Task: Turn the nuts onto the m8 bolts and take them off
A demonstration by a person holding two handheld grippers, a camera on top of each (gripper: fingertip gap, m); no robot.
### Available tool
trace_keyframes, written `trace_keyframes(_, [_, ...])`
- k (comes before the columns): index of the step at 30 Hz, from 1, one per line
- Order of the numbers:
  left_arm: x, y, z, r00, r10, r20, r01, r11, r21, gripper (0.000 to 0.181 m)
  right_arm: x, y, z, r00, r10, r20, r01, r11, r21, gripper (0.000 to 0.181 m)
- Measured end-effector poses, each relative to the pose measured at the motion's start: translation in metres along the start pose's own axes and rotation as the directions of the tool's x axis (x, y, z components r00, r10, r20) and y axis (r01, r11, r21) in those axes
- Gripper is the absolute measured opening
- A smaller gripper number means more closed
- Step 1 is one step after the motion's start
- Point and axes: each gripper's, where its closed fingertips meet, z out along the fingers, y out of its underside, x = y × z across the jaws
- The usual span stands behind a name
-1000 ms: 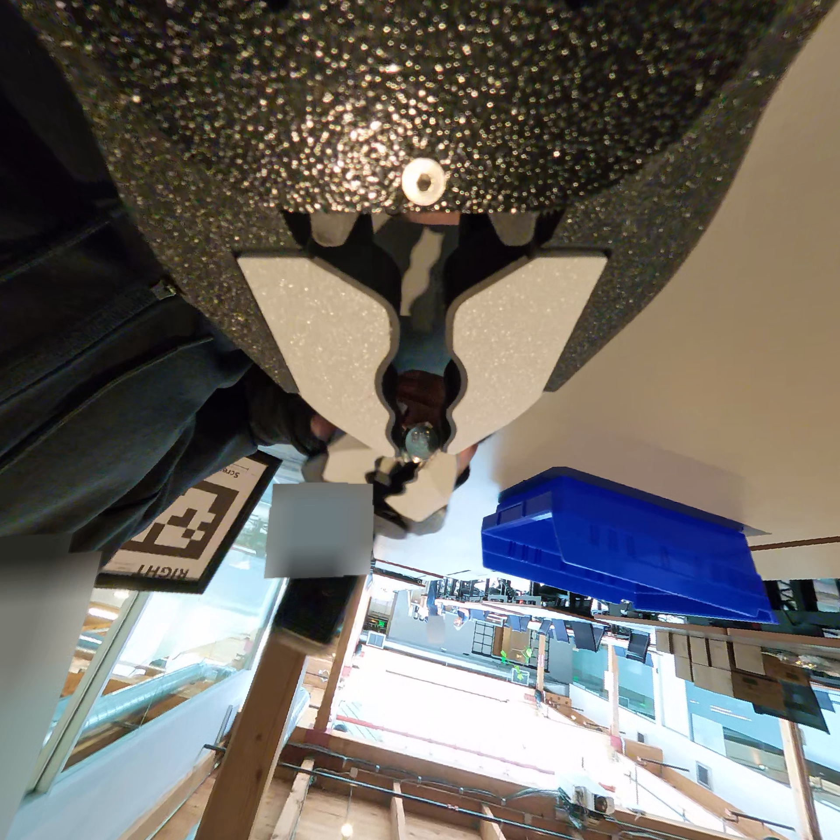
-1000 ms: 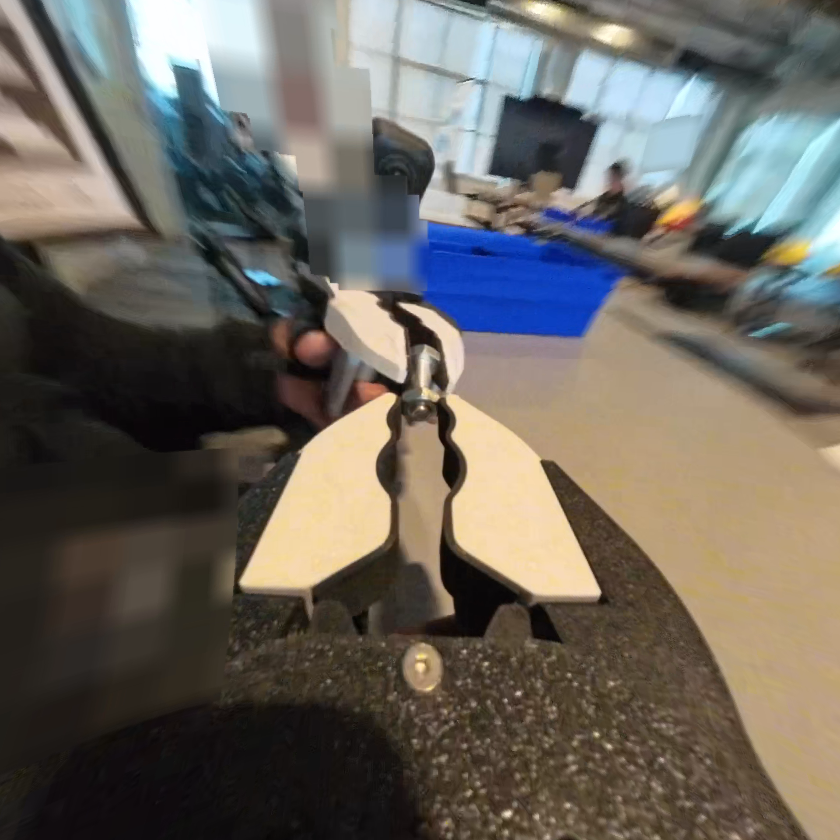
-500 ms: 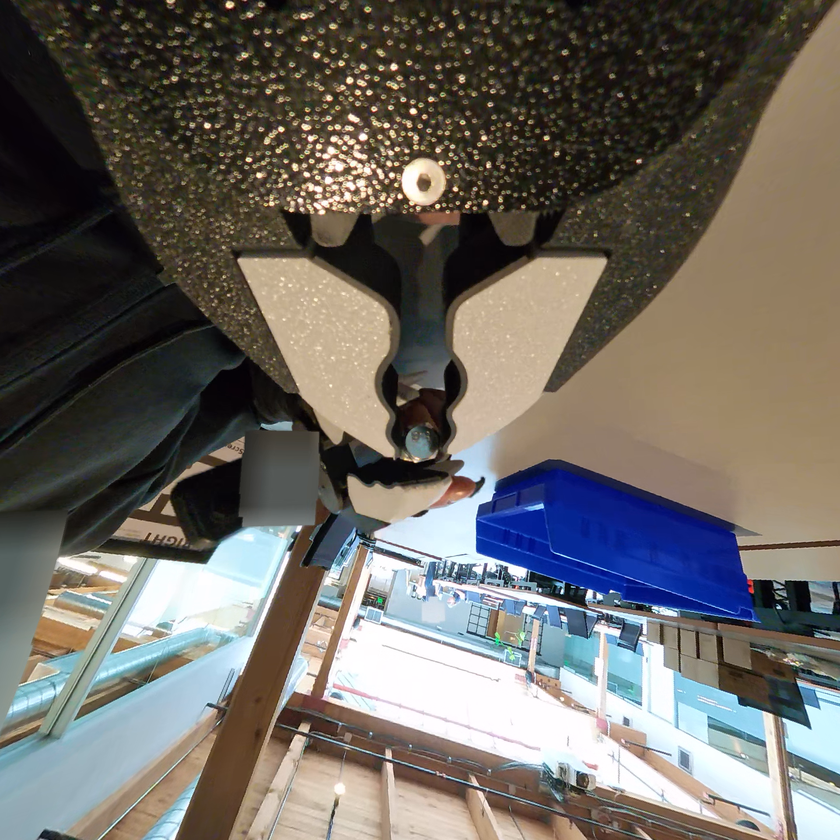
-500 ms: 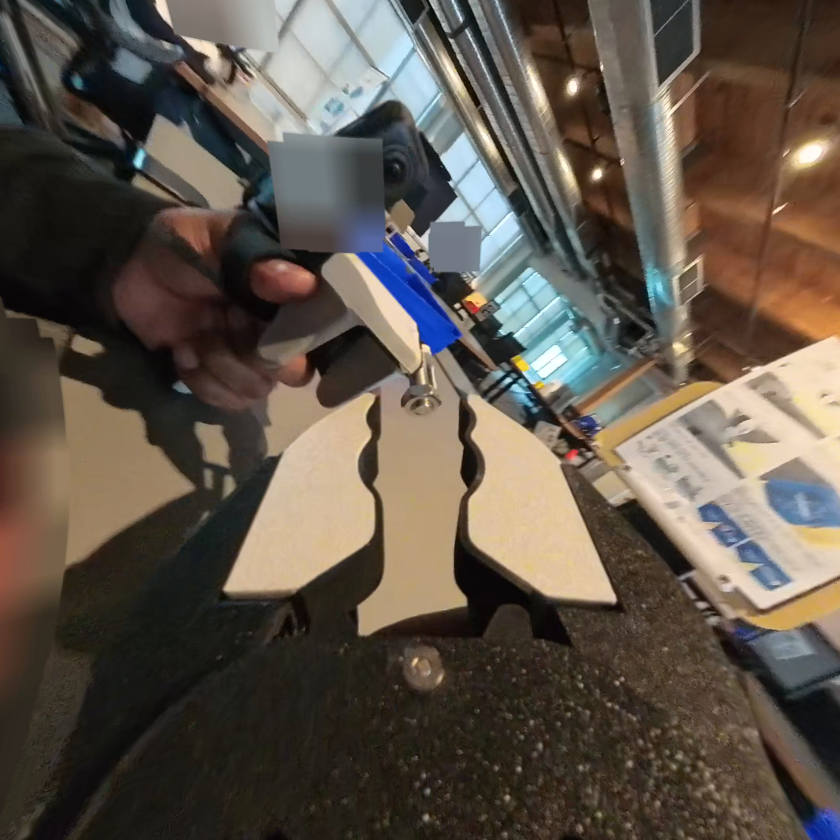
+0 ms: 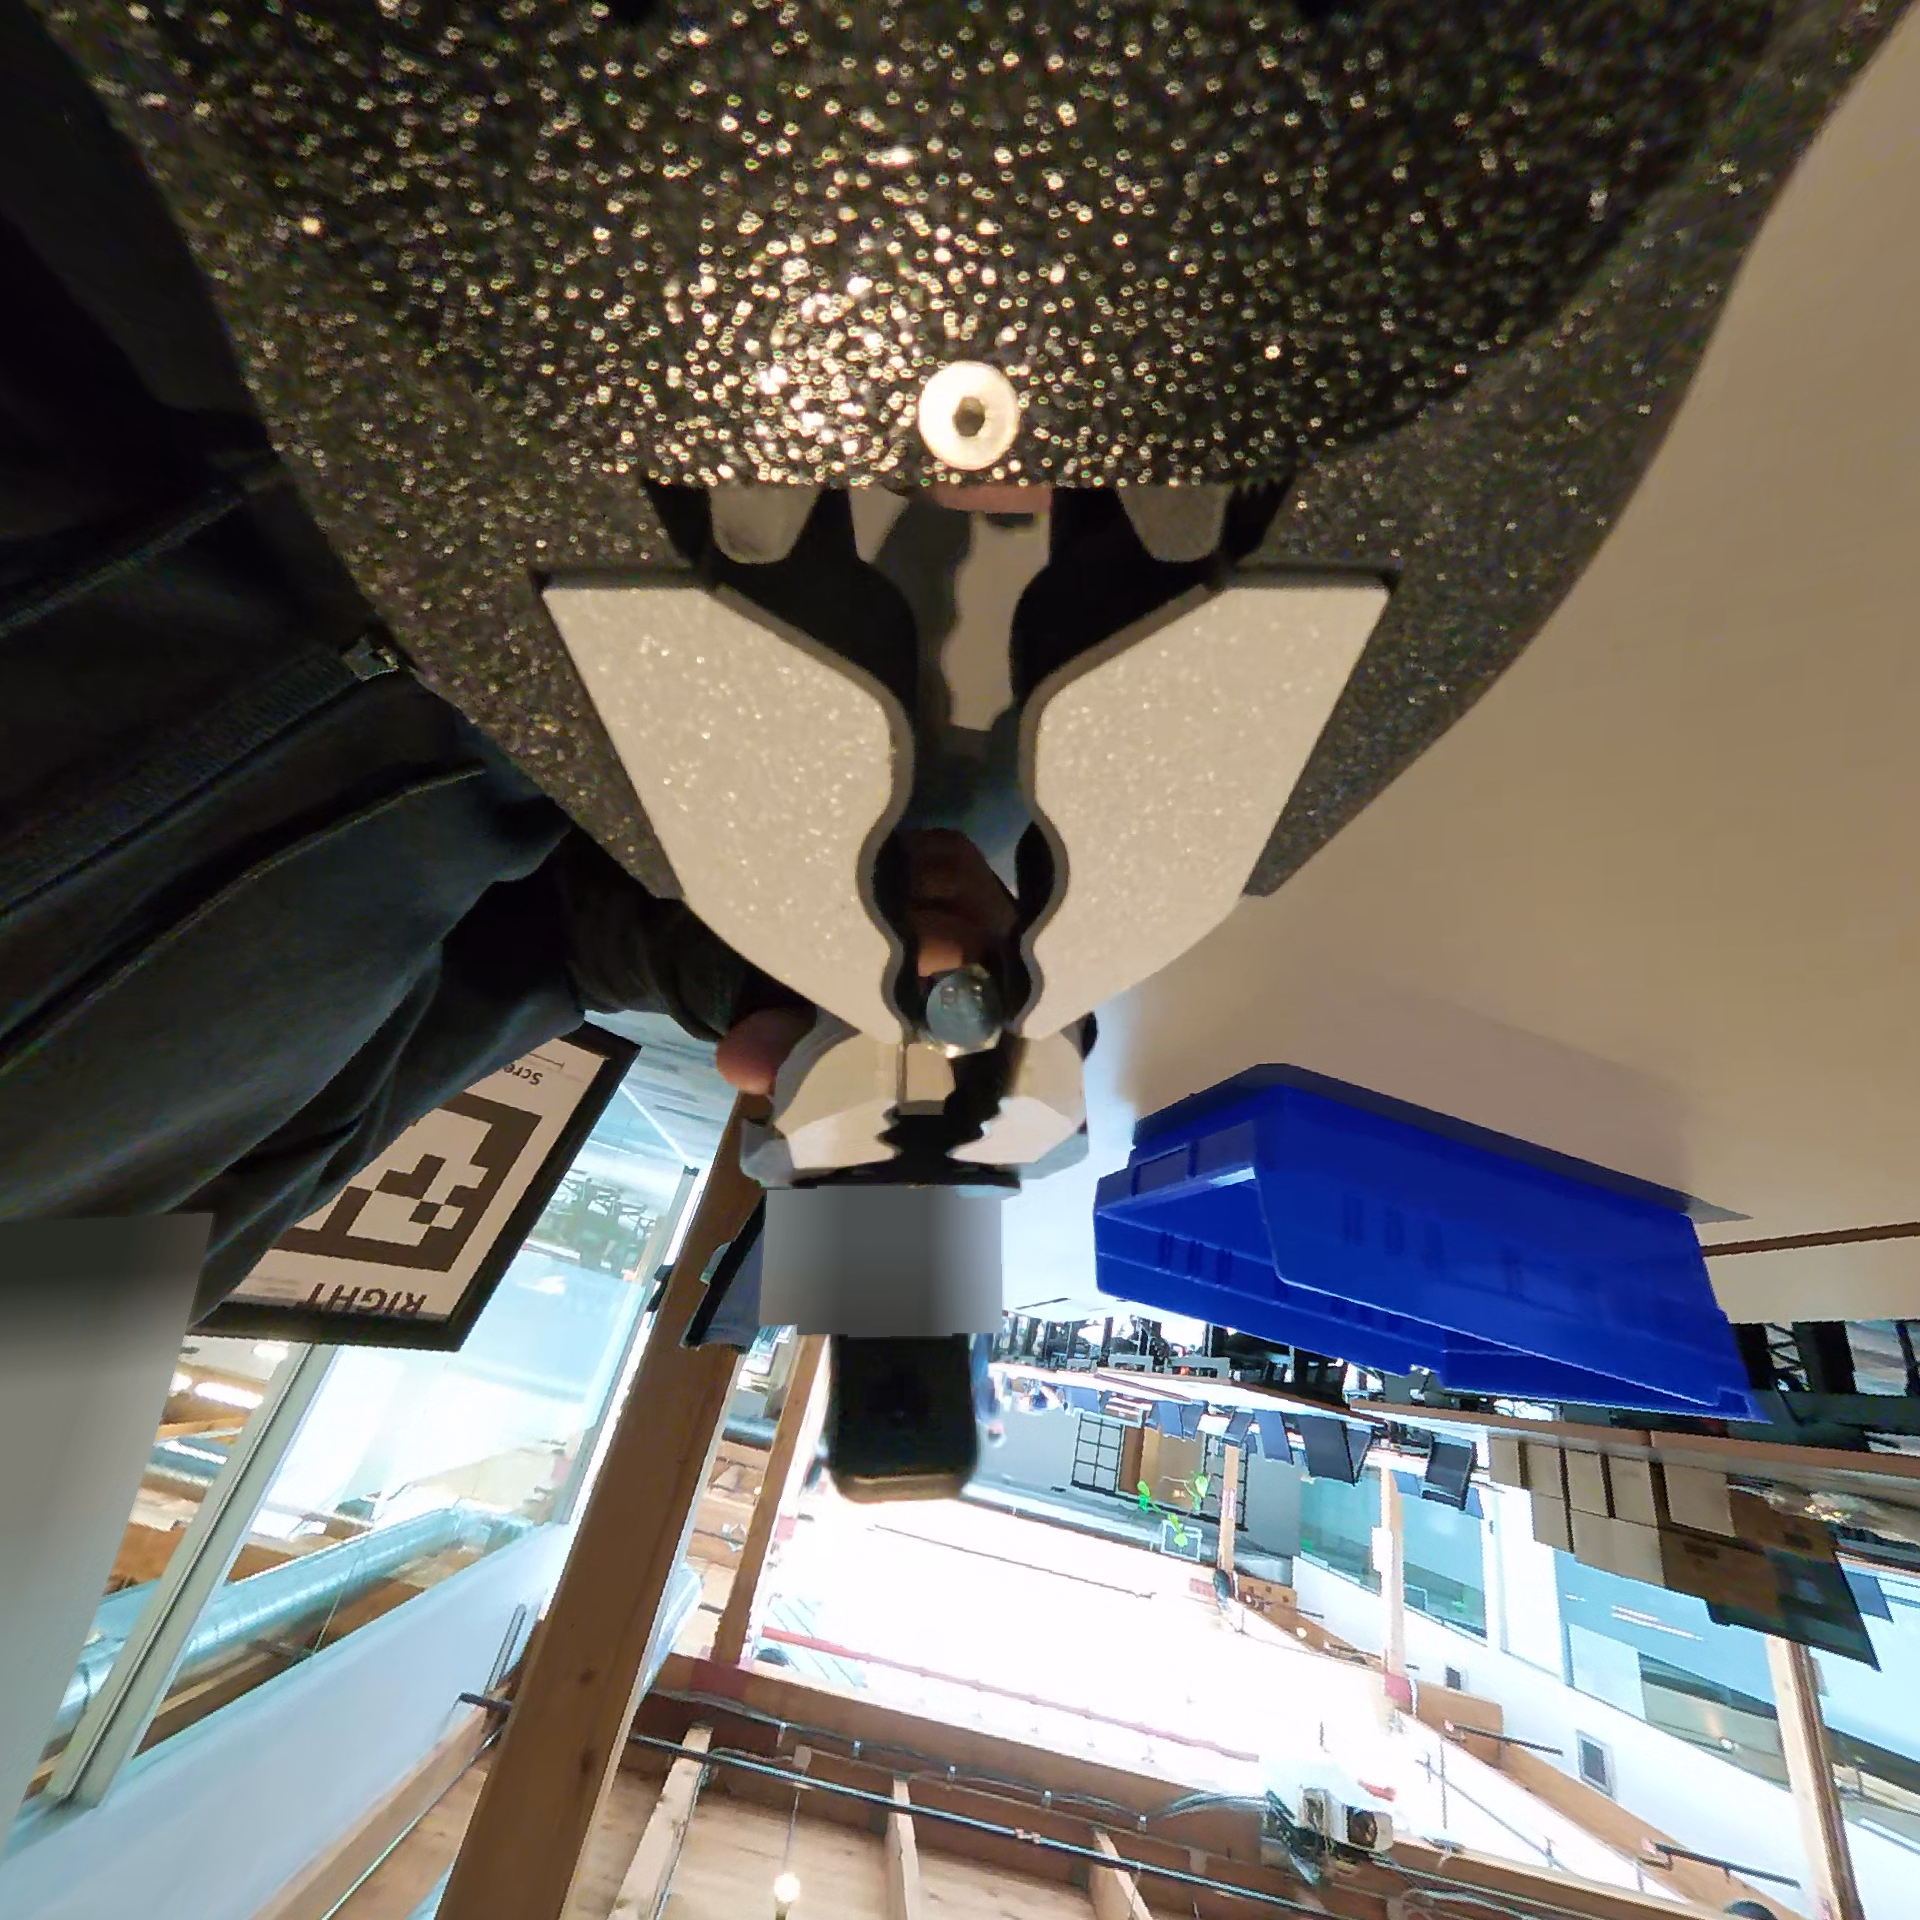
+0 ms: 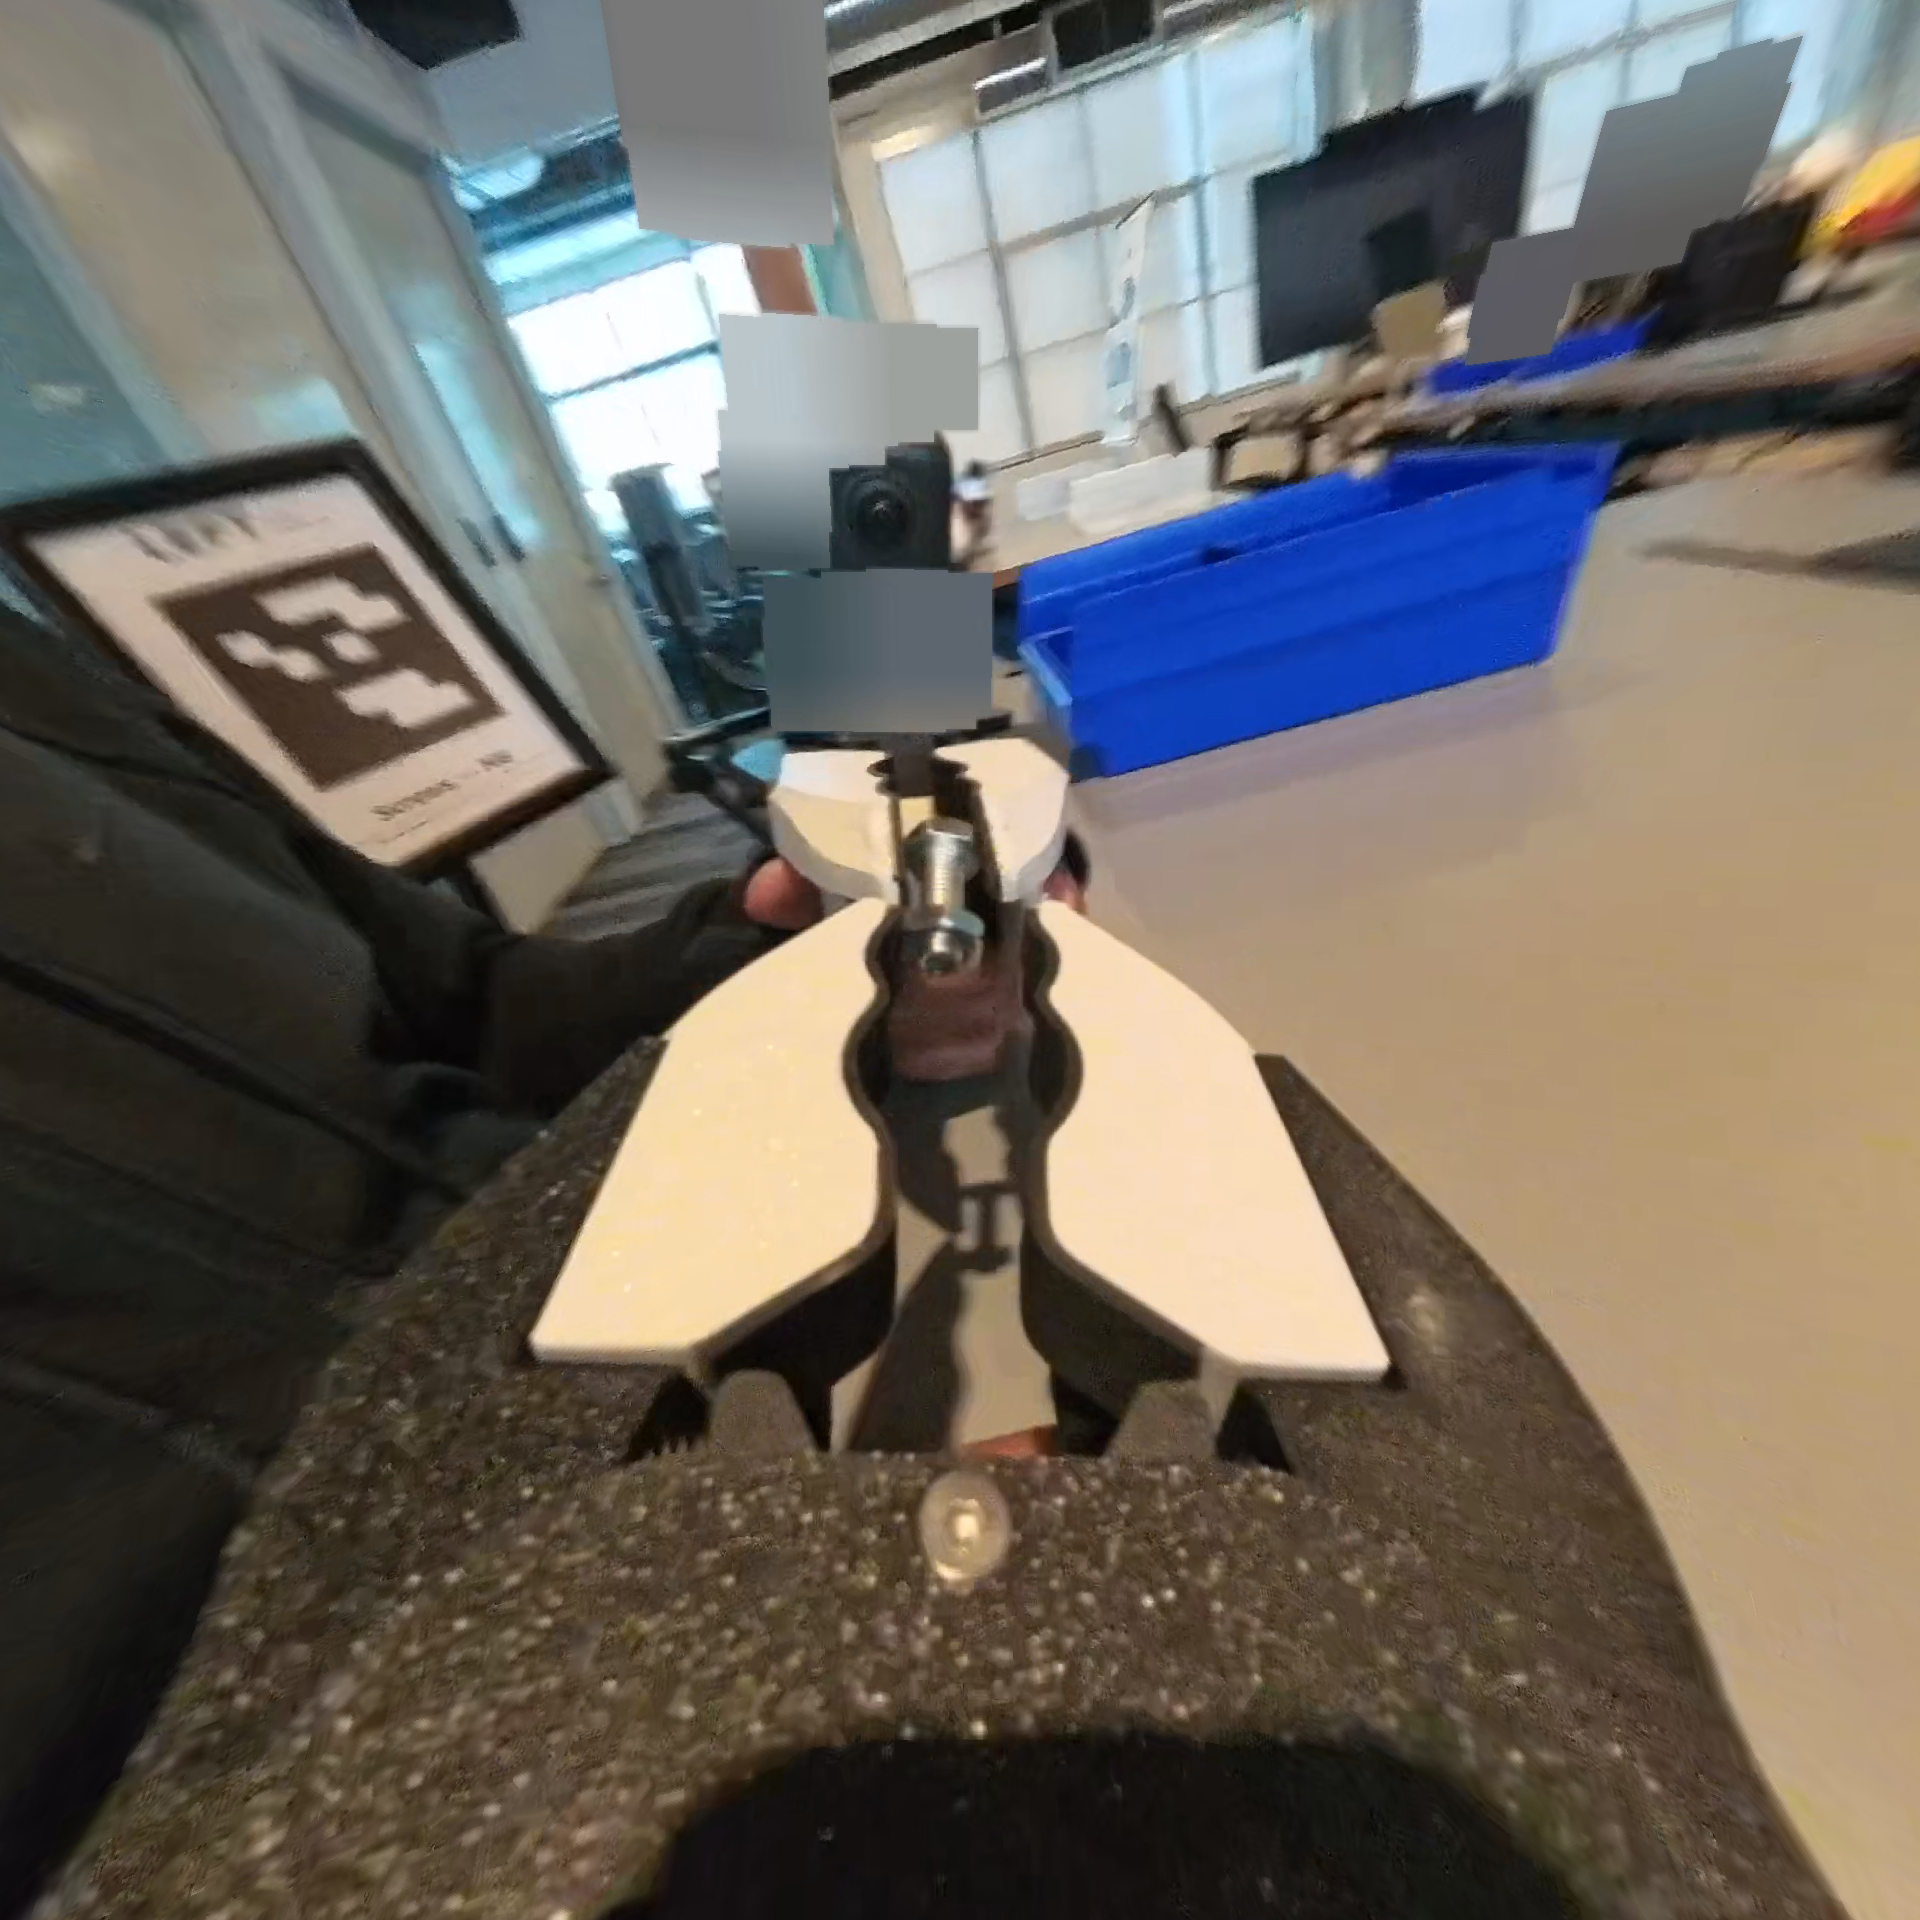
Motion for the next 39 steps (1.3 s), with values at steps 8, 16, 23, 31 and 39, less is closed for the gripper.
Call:
trace_keyframes(8, [-0.006, -0.006, -0.006, 0.999, -0.047, 0.01, 0.047, 0.998, 0.052, 0.015, 0.011, -0.004, 0.002, 0.634, -0.709, -0.31, 0.69, 0.699, -0.187, 0.036])
trace_keyframes(16, [-0.006, -0.004, -0.003, 0.999, -0.04, 0.017, 0.039, 0.999, 0.029, 0.015, 0.01, -0.004, 0.003, 0.47, -0.816, -0.337, 0.79, 0.559, -0.252, 0.015])
trace_keyframes(23, [-0.002, 0.0, 0.0, 1.0, 0.0, 0.016, 0.0, 1.0, 0.001, 0.015, 0.002, 0.001, 0.001, 0.986, -0.152, -0.07, 0.151, 0.988, -0.02, 0.014])
trace_keyframes(31, [-0.009, -0.008, -0.007, 0.998, -0.055, 0.02, 0.054, 0.997, 0.063, 0.015, 0.012, -0.005, 0.001, 0.78, -0.559, -0.281, 0.551, 0.826, -0.114, 0.033])
trace_keyframes(39, [-0.01, -0.005, -0.004, 0.998, -0.056, 0.03, 0.055, 0.998, 0.037, 0.015, 0.01, -0.005, 0.006, 0.303, -0.881, -0.362, 0.851, 0.422, -0.314, 0.022])
